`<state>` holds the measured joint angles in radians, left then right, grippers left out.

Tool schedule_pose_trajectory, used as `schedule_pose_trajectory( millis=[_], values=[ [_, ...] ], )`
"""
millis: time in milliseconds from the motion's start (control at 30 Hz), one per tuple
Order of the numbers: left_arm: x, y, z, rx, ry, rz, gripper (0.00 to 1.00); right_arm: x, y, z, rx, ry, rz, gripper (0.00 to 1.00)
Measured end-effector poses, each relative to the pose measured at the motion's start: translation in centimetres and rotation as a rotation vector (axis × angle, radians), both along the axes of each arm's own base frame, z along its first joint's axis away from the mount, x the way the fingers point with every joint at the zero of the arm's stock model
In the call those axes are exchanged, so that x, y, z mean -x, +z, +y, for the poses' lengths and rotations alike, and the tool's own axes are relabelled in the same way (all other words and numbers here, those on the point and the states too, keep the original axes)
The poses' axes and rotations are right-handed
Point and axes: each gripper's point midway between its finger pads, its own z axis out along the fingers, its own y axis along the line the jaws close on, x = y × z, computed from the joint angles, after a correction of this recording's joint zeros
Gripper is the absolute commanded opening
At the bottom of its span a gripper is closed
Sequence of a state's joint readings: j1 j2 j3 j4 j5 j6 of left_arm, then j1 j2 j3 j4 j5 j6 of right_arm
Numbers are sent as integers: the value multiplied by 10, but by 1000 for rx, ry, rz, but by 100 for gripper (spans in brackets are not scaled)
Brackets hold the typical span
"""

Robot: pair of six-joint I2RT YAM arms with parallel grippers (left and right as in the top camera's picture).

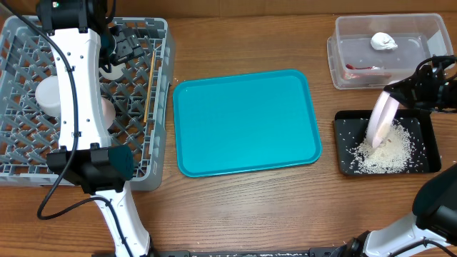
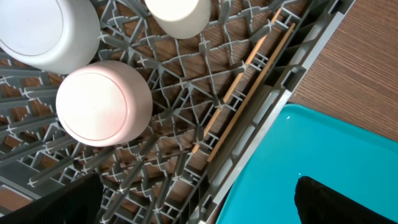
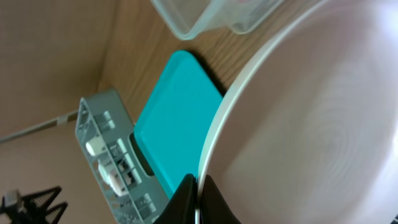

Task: Sort waste into correct bins and load items into the dishwasher
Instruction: 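Tilt the plate to dump the rice onto the black tray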

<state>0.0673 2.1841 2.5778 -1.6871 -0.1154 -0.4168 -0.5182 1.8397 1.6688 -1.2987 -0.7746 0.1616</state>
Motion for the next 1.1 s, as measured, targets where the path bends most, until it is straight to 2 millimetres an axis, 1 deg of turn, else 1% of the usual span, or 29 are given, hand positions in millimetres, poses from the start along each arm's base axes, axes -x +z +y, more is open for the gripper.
schedule_pose_trajectory(
  millis=[67,200,300,433,533,600,667,867,1100],
  values=[
    [0,0,0,0,0,0,100,-3,1,-1,10,8,-21,4],
    [0,0,0,0,0,0,100,4,4,6,-34,36,-21,4],
    [0,0,0,0,0,0,100,3,6,7,-23,65,-57,4],
    [0,0,0,0,0,0,100,12,8,16,-70,83,-27,4],
    [0,0,0,0,0,0,100,9,7,13,-48,94,-53,4],
    [0,0,0,0,0,0,100,12,7,15,-61,93,-39,4],
    [0,0,0,0,0,0,100,16,12,20,-97,105,-43,4],
    [0,0,0,0,0,0,100,17,29,34,-204,133,-106,4],
    [0,0,0,0,0,0,100,15,41,41,-270,139,-151,4]
  ],
)
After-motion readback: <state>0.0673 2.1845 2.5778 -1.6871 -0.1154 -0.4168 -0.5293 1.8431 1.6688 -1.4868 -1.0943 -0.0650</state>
